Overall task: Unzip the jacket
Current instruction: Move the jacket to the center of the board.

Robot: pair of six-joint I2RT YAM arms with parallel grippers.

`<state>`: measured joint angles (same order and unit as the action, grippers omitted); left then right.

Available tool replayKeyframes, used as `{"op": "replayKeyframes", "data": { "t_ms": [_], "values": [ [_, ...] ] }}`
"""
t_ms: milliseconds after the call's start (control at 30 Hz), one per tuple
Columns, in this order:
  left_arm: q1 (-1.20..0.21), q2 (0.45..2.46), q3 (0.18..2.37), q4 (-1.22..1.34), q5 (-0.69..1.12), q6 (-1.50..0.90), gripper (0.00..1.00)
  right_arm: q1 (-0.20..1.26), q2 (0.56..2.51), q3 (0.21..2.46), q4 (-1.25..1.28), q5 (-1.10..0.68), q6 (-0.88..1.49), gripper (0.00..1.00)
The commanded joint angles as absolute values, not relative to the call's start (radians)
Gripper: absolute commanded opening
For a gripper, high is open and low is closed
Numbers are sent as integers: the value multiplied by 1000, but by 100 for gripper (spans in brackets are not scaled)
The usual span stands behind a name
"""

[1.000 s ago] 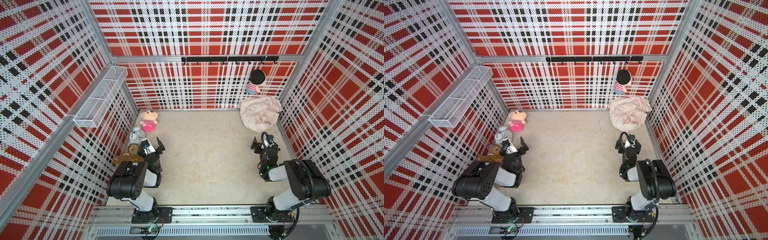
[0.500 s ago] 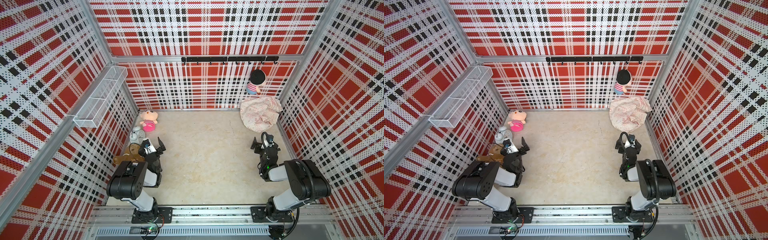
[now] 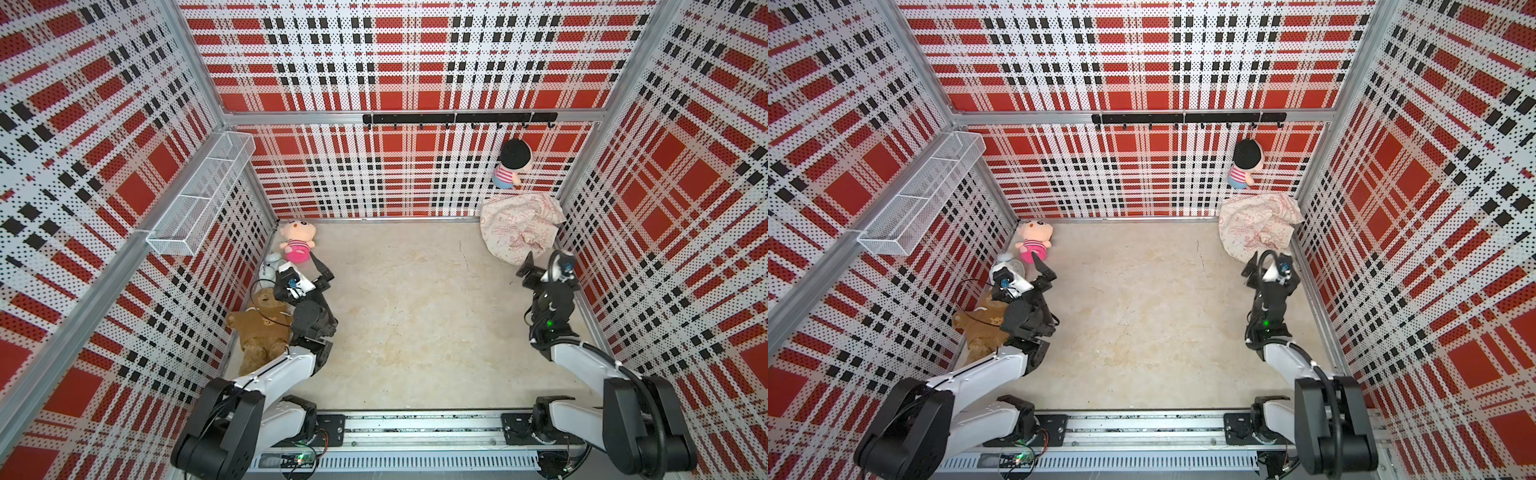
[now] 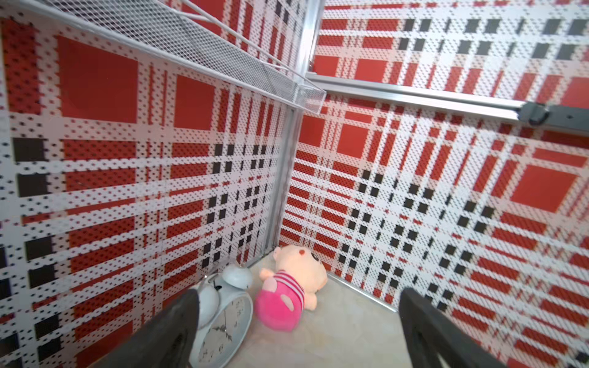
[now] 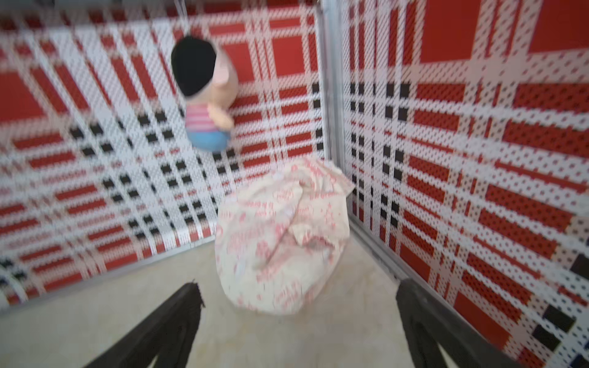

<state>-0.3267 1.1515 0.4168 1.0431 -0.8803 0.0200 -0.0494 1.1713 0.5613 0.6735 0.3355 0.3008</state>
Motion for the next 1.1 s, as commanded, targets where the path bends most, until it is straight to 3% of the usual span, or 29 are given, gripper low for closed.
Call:
{"op": "replayKeyframes", "data": {
  "t_ms": [0,133,367,633,1067],
  "values": [
    [-340,1143,518,747,-942,-47,98,-209,1246,759,247,81,603,100],
    [-347,1141,607,564,-815,-133,98,-317,1496,983,116,-229,711,100],
    [-376,1137,573,544,-504,-225,98,-325,1867,1281,45,-447,730,99],
    [-573,1250,561,627,-432,-3,98,-287,2122,1612,-170,-358,616,99],
    [-674,1325,613,528,-170,-126,98,-161,2407,2054,-493,-151,368,93]
  ]
}}
